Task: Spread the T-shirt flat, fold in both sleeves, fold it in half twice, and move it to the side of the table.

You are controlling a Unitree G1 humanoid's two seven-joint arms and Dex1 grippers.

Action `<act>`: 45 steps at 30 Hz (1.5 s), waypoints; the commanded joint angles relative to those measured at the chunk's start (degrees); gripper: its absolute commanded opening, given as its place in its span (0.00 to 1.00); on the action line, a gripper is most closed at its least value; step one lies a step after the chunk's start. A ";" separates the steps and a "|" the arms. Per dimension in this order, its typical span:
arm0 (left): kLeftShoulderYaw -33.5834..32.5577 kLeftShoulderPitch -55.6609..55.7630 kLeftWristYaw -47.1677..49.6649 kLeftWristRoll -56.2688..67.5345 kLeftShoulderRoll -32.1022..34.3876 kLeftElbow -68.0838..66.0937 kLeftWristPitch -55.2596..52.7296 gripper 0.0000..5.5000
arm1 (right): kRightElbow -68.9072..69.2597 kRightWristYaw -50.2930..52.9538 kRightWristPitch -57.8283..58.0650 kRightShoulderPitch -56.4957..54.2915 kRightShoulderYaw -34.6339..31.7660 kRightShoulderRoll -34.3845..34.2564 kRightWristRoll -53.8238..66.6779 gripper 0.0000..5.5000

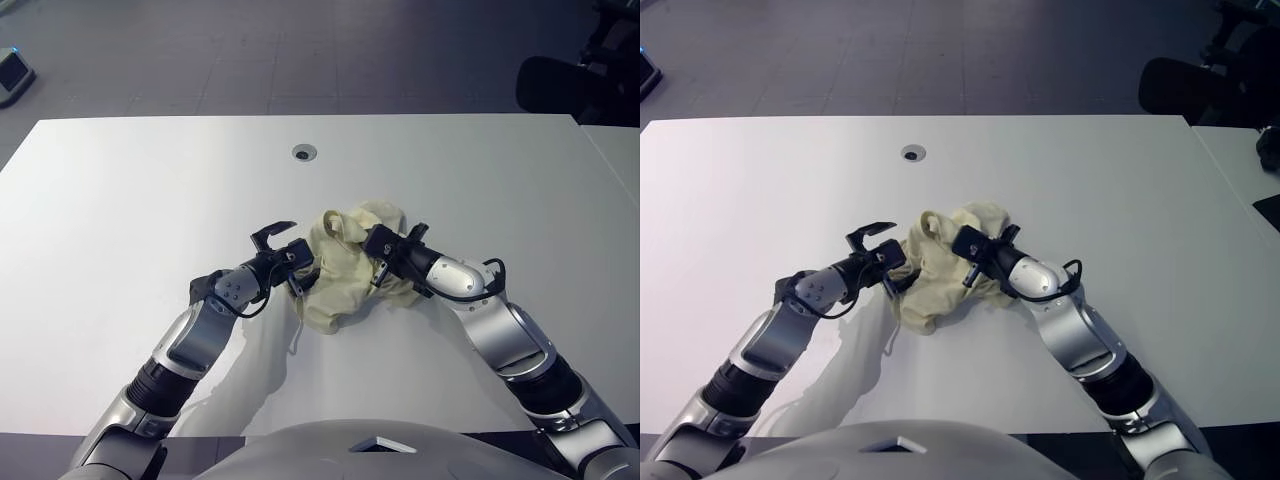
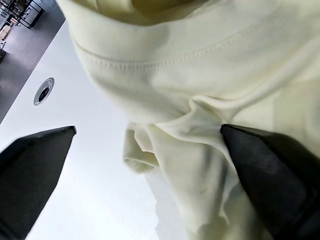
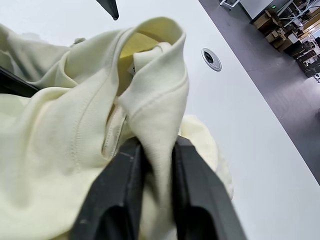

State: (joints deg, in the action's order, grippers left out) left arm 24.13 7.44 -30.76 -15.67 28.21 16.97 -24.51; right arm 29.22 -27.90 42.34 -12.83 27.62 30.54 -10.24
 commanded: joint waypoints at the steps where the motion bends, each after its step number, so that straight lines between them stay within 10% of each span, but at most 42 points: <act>1: 0.65 -0.90 -1.42 -1.37 1.22 0.67 -1.13 0.98 | 0.67 -0.87 2.09 -0.21 -3.97 -2.81 3.33 0.01; 12: -5.26 11.38 -9.49 -0.67 2.26 20.48 -15.71 0.98 | -5.70 0.44 10.65 -3.30 -20.58 -10.03 15.34 0.01; 25: 8.38 0.73 -5.59 -0.68 2.52 19.55 -22.06 0.98 | -6.65 2.11 10.90 -4.70 -21.36 -9.82 17.51 0.01; 45: -7.45 7.87 -7.83 4.21 8.28 9.99 -8.38 0.98 | 0.98 0.33 13.64 3.03 -20.35 -2.93 20.22 0.01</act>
State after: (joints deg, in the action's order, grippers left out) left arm 19.09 13.49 -39.08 -13.19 38.74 25.32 -32.28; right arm 30.18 -28.43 55.78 -9.08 7.44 27.90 9.88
